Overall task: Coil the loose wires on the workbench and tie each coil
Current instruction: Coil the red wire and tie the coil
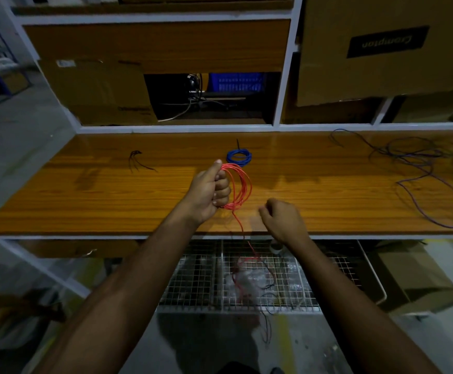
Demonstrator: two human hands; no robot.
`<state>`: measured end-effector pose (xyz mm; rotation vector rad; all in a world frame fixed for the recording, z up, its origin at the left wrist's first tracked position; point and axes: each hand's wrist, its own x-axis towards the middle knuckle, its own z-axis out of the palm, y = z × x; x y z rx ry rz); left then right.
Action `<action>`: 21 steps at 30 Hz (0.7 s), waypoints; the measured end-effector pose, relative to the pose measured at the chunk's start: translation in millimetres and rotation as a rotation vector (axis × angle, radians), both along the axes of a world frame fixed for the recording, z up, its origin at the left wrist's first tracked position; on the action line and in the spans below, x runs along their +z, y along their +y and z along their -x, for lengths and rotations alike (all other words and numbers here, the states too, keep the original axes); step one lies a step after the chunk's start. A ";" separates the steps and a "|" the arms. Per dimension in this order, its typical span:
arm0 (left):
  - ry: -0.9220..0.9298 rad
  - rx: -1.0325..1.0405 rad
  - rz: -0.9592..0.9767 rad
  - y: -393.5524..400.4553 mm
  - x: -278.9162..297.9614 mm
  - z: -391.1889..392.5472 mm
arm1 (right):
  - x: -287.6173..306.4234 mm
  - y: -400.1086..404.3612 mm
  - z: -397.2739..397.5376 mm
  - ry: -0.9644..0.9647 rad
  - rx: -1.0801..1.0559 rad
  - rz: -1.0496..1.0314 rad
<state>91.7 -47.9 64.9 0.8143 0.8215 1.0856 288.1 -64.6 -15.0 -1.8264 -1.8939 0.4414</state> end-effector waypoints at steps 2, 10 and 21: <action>-0.016 0.007 0.003 1.3 3.0 -1.2 | 24.9 -13.5 19.2 0.528 0.183 0.194; -0.194 0.071 -0.011 15.1 48.4 15.4 | 25.7 -40.2 28.2 0.869 0.444 0.384; -0.170 -0.008 -0.009 17.6 59.7 17.7 | 102.4 -12.7 34.8 1.195 -0.032 -0.299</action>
